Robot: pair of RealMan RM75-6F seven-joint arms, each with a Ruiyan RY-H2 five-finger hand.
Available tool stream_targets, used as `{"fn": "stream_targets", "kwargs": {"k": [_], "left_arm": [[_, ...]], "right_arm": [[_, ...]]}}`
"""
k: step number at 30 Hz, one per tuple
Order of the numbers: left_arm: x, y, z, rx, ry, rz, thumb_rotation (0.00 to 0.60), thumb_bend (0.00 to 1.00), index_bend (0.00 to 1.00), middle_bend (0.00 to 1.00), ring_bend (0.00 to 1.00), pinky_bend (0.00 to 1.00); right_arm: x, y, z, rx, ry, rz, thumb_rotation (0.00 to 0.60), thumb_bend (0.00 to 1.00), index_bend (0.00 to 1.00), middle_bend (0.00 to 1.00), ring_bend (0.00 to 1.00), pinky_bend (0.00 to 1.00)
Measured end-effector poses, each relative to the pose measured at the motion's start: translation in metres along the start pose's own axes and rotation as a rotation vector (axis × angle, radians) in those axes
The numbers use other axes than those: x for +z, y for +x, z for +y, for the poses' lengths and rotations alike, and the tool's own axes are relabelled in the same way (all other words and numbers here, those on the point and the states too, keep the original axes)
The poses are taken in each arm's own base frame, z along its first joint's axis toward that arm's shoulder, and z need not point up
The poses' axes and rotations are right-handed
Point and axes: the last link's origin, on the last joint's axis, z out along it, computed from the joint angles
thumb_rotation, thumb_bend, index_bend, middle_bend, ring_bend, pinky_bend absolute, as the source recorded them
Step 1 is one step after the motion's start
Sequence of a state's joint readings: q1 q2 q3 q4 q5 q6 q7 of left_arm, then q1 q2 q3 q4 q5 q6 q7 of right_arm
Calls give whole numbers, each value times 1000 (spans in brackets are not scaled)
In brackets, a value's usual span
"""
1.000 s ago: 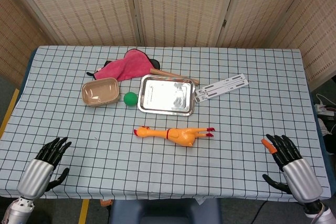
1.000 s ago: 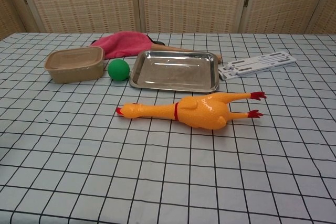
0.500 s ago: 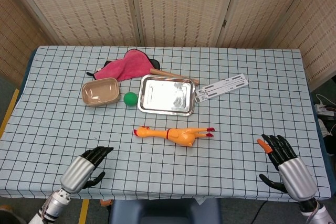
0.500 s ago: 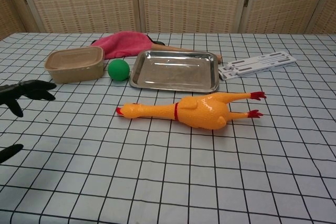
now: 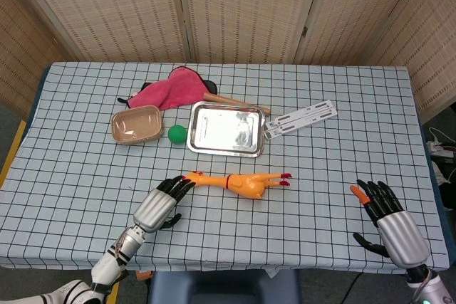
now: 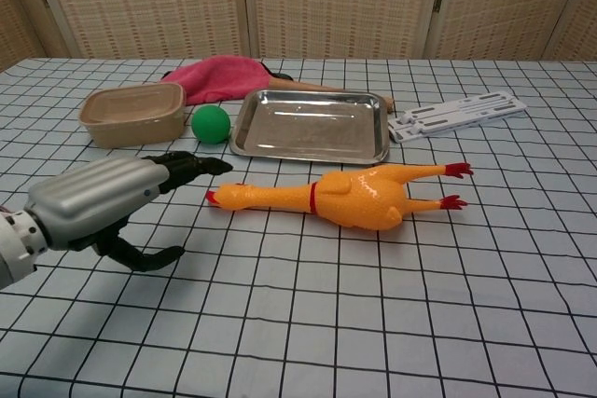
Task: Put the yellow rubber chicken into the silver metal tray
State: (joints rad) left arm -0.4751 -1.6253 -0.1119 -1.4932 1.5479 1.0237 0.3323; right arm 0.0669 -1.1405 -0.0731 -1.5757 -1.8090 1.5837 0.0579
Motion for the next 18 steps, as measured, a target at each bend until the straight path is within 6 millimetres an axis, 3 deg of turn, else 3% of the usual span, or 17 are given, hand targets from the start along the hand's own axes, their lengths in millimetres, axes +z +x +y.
{"fn": "stream_targets", "kwargs": {"k": [7, 18], "left_arm": [[30, -3, 3, 43, 1, 16, 600, 358, 23, 60, 24, 150], [65, -16, 23, 32, -46, 6, 600, 355, 45, 76, 24, 153]], "right_arm": [[-2, 3, 2, -10, -25, 17, 600, 132, 0, 0, 0, 0], [3, 0, 6, -24, -49, 11, 600, 132, 0, 0, 0, 0]]}}
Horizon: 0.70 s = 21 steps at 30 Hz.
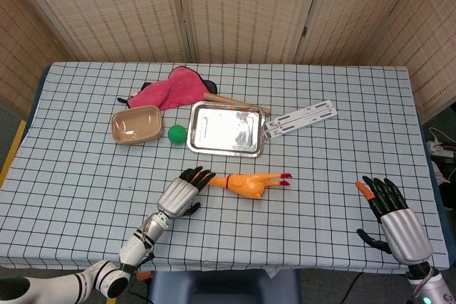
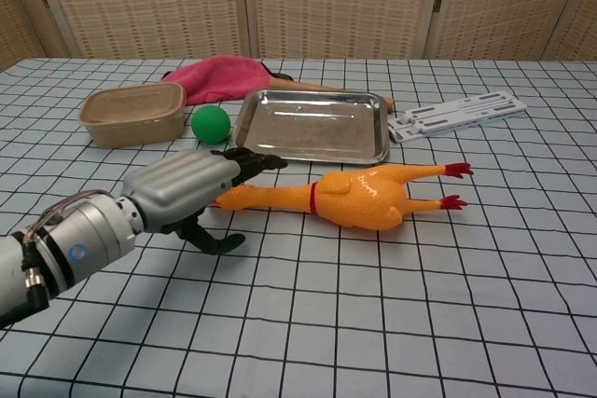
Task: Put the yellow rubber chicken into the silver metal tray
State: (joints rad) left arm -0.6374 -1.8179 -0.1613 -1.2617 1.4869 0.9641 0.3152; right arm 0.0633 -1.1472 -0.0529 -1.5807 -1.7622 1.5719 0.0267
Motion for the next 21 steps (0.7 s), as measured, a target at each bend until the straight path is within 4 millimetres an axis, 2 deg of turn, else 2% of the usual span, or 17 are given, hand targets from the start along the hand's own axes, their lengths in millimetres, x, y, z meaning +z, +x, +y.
{"fn": "stream_targets", "kwargs": {"k": [10, 18, 21], "left_arm": [[25, -10, 5, 2, -5, -1, 600, 353, 126, 143, 95, 189], [39, -19, 0, 0, 14, 15, 600, 355, 300, 276, 192, 278], [42, -22, -2, 3, 23, 26, 600, 376, 423, 397, 277, 358]], "right_arm": [[1, 5, 4, -3, -18, 18, 600, 132, 0, 0, 0, 0], [2, 4, 6, -11, -27, 13, 600, 132, 0, 0, 0, 0], [1, 4, 7, -13, -28, 11, 600, 132, 0, 0, 0, 0]]}}
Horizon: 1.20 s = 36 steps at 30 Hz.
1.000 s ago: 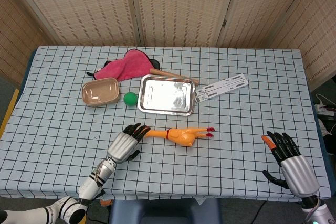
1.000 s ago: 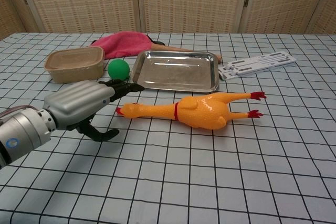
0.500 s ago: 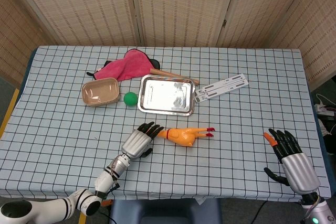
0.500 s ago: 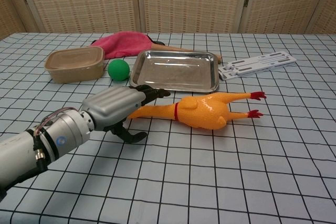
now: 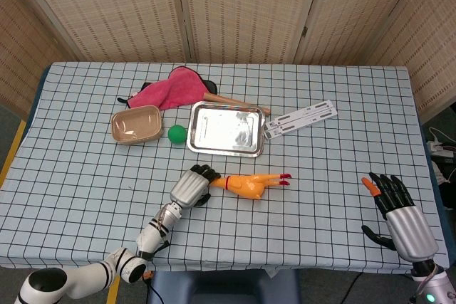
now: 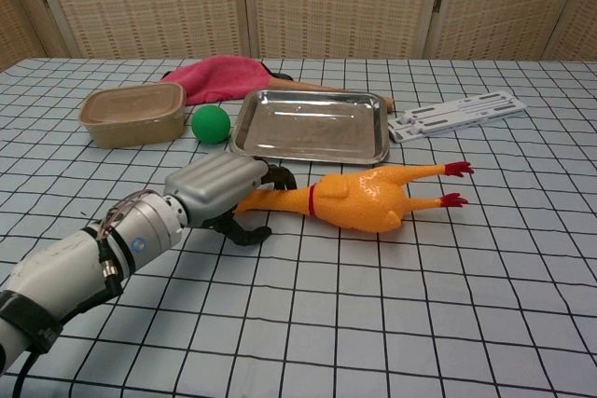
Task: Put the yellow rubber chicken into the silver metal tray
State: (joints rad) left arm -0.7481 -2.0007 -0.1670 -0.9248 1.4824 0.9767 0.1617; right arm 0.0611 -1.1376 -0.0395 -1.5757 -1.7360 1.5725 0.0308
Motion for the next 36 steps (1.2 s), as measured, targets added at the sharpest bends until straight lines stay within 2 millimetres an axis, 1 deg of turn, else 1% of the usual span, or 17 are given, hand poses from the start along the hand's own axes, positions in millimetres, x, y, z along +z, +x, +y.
{"fn": "stream_targets", "kwargs": {"k": [2, 3, 5, 8, 10, 17, 21, 25, 31, 36], "left_arm": [[1, 0, -1, -10, 8, 26, 600, 412, 519, 493, 349, 417], [2, 1, -1, -17, 11, 41, 600, 428, 552, 525, 373, 438], [2, 2, -1, -41, 16, 82, 600, 485, 647, 605, 434, 492], [2, 5, 1, -83, 13, 132, 600, 569, 742, 677, 491, 534], [2, 6, 3, -101, 7, 156, 600, 605, 766, 699, 513, 552], [-7, 11, 3, -119, -5, 198, 600, 679, 780, 699, 530, 571], [-14, 15, 2, -137, -7, 200, 600, 727, 780, 688, 538, 612], [-22, 20, 0, -166, -1, 200, 600, 764, 778, 679, 546, 630], [-35, 31, -3, -265, 19, 212, 600, 801, 772, 673, 549, 662], [-44, 43, -8, -375, 43, 201, 600, 799, 772, 673, 549, 665]], "right_arm": [[0, 0, 0, -1, -1, -2, 600, 133, 0, 0, 0, 0], [0, 0, 1, -2, -2, -3, 600, 133, 0, 0, 0, 0], [0, -1, 1, -3, -2, -6, 600, 133, 0, 0, 0, 0], [0, -1, 1, -3, -2, -7, 600, 132, 0, 0, 0, 0], [-1, -1, 1, -2, -1, -6, 600, 132, 0, 0, 0, 0], [-2, -1, 0, 2, 8, -12, 600, 132, 0, 0, 0, 0], [-4, -3, -3, 2, 17, -19, 600, 132, 0, 0, 0, 0], [-5, -4, -6, 2, 25, -21, 600, 132, 0, 0, 0, 0], [-5, -7, -11, 8, 38, -28, 600, 132, 0, 0, 0, 0], [3, -11, -19, 39, 65, -54, 600, 132, 0, 0, 0, 0]]}}
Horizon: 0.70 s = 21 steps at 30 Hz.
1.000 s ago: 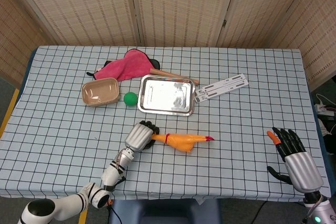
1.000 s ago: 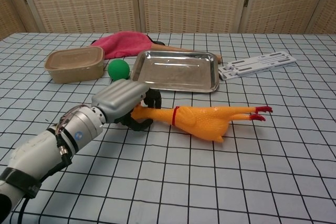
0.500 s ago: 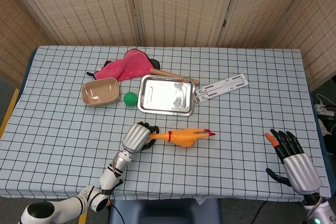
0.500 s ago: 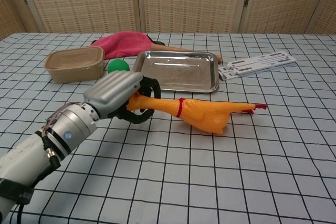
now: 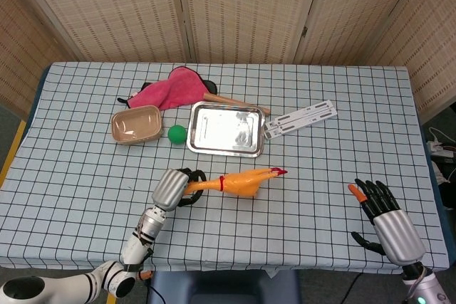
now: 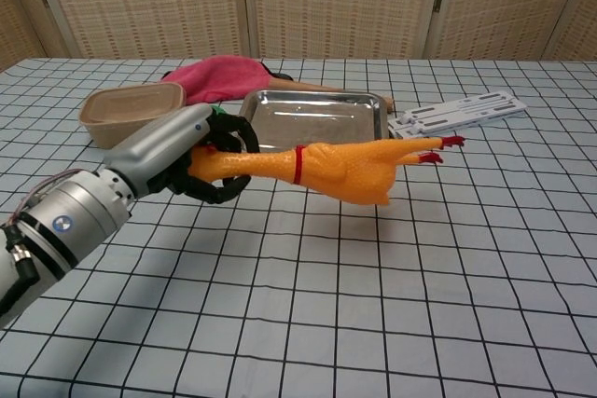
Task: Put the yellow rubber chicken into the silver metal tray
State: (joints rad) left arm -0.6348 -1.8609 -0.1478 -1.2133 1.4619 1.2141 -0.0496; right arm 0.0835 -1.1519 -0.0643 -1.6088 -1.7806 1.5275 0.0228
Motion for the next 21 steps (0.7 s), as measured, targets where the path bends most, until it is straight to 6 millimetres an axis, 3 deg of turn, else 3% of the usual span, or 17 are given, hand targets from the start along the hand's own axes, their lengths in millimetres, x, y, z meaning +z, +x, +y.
{"fn": "stream_targets", "kwargs": {"k": [5, 13, 21], "left_arm": [[-6, 14, -5, -61, 50, -28, 600, 797, 772, 673, 549, 665], [-12, 20, -4, -72, 51, -25, 600, 780, 772, 678, 549, 665], [-19, 32, 14, -112, -2, 1, 600, 774, 772, 680, 549, 665]], "right_arm": [[25, 5, -23, 63, 68, -29, 600, 132, 0, 0, 0, 0], [75, 8, -68, 170, 153, -194, 600, 132, 0, 0, 0, 0], [131, 4, -107, 174, 205, -309, 600, 133, 0, 0, 0, 0]]}}
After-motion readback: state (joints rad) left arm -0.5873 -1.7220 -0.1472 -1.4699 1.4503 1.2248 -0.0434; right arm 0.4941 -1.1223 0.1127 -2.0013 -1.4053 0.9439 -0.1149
